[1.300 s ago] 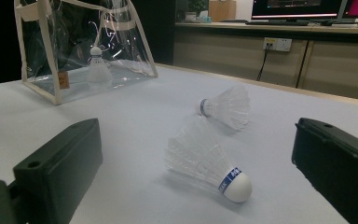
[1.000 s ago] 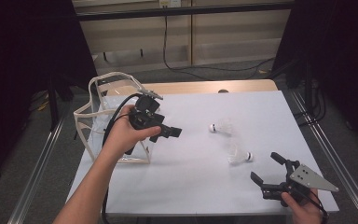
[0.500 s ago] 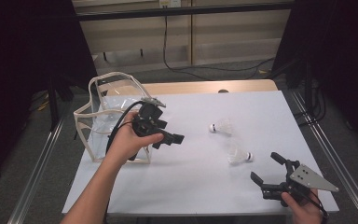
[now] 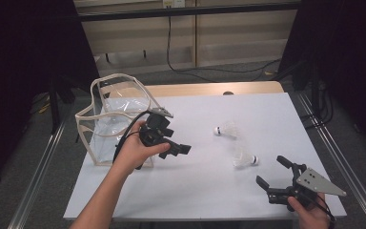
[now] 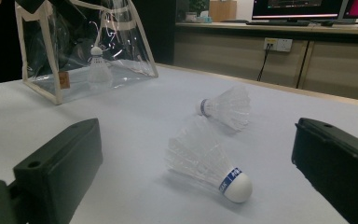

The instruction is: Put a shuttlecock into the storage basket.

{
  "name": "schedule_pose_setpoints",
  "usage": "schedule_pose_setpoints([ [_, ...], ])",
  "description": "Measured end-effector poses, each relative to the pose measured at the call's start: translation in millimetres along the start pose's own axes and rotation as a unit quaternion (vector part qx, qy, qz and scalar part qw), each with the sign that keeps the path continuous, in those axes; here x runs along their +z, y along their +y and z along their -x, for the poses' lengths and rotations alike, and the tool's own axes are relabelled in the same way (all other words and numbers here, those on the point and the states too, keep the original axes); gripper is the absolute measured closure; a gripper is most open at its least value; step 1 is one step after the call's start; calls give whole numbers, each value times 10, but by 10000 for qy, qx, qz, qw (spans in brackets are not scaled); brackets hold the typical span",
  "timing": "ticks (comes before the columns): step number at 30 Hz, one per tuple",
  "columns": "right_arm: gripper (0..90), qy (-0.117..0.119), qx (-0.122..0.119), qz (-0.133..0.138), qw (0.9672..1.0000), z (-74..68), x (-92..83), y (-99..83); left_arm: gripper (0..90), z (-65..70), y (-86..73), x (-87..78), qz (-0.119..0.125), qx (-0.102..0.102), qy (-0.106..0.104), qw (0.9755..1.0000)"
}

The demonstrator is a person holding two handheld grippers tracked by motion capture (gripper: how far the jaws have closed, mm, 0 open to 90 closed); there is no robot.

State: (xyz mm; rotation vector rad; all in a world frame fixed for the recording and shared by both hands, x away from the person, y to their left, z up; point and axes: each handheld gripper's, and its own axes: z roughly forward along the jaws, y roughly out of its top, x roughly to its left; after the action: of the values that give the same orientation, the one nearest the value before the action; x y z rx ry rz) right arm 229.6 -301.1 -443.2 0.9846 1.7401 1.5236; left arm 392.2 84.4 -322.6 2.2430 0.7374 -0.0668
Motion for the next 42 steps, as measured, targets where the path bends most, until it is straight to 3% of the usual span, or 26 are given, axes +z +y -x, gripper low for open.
schedule_pose_setpoints([
  [11,14,-9,-10,-7,10000,1,-3,1,54,18,-93,83,9,136,-117,9998],
  [12,14,-10,-14,-8,10000,1,-3,1,54,26,-99,90,-1,134,-61,9999],
  [24,14,-2,-4,-2,10000,1,-1,0,54,9,-218,217,63,133,-218,9997],
  [34,14,-6,-18,-1,10000,5,-3,1,54,0,-299,298,13,143,-156,9998],
  [37,14,-3,-8,1,10000,3,-2,1,54,-12,-326,325,59,118,-292,9995],
  [42,14,1,-5,-3,10000,3,-1,0,54,-7,-342,361,132,163,-310,9993],
])
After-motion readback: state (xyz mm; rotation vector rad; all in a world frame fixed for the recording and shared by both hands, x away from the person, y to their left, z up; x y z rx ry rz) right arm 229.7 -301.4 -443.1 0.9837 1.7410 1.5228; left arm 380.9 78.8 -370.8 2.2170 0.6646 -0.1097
